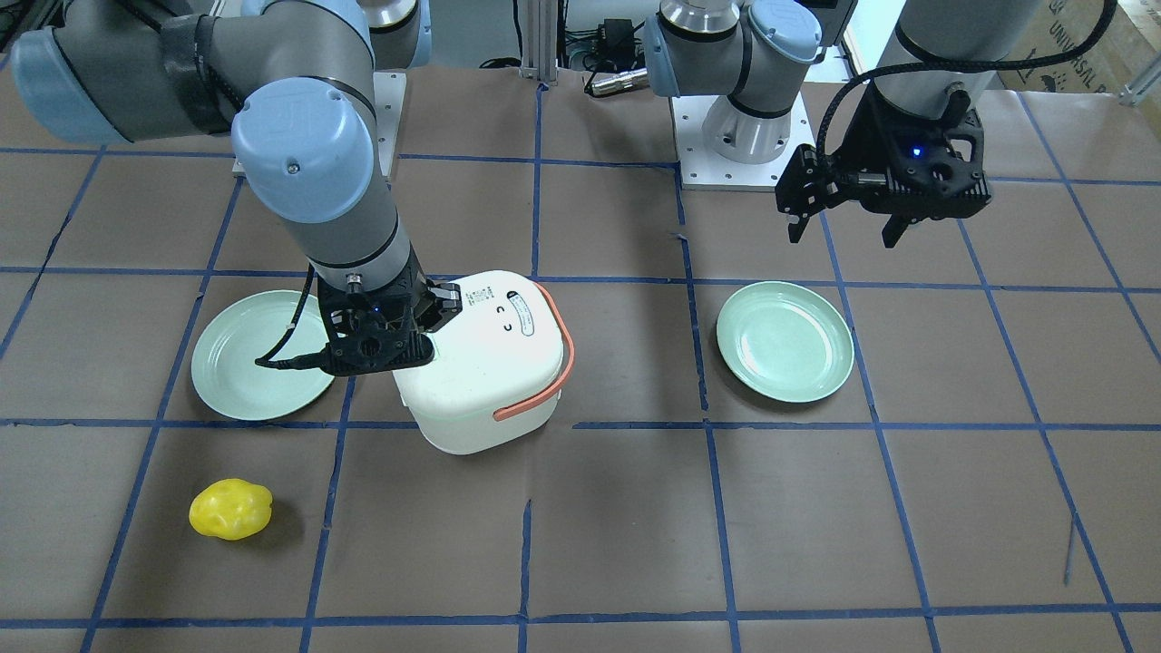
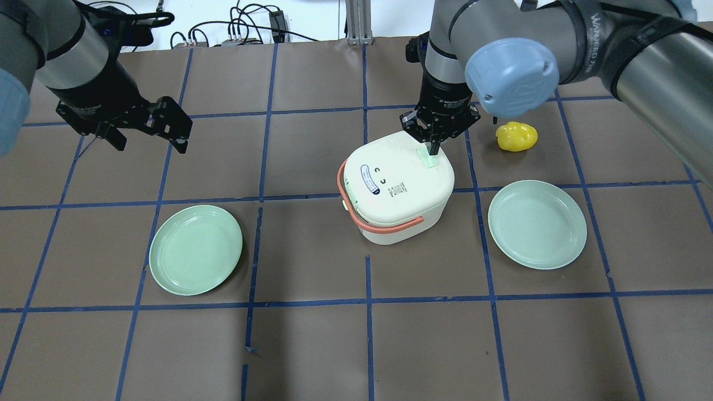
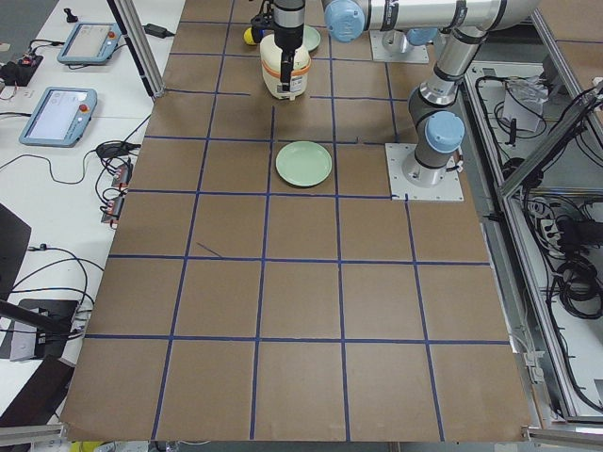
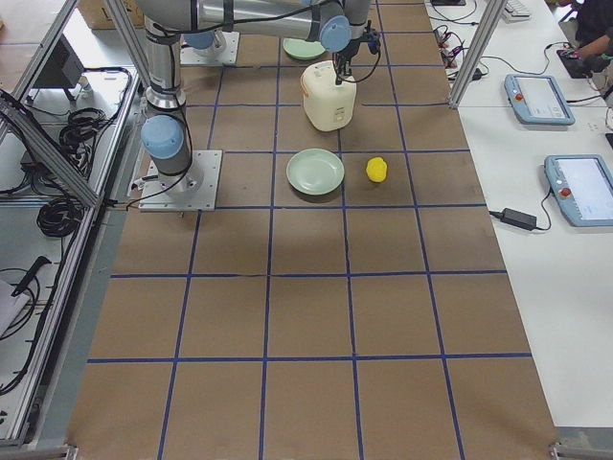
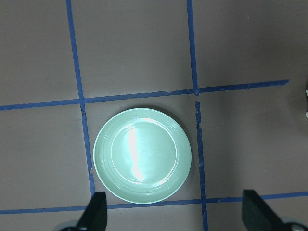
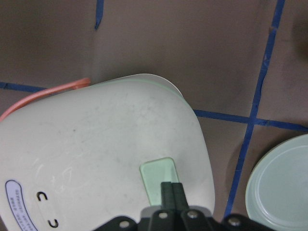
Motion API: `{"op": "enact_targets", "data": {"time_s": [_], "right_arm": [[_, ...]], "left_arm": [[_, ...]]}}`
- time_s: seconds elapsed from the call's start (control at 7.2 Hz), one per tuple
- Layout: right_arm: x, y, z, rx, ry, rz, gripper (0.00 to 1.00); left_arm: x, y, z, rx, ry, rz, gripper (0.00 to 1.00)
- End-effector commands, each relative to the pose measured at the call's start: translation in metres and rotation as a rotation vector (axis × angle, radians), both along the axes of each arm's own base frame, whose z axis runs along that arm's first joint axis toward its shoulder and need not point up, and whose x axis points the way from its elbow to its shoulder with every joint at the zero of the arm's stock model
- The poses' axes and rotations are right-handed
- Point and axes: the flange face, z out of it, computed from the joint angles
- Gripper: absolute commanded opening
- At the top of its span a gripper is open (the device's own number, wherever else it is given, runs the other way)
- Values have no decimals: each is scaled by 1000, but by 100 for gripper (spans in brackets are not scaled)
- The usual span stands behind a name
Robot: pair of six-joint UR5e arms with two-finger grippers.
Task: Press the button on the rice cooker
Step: 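Lower the closed right gripper and press down on the green button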
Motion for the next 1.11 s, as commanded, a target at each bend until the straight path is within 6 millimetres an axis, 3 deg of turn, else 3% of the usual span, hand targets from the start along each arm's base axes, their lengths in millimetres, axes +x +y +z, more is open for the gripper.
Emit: {"op": "enact_targets", "data": {"time_s": [0.0,0.97], "right_arm": [[1,-1,-3,5,-9,12,0],[1,-6,-13,-4,-11,27,0]], "left_arm": [[0,0,0,0,0,0,100],[0,0,0,0,0,0,100]]}}
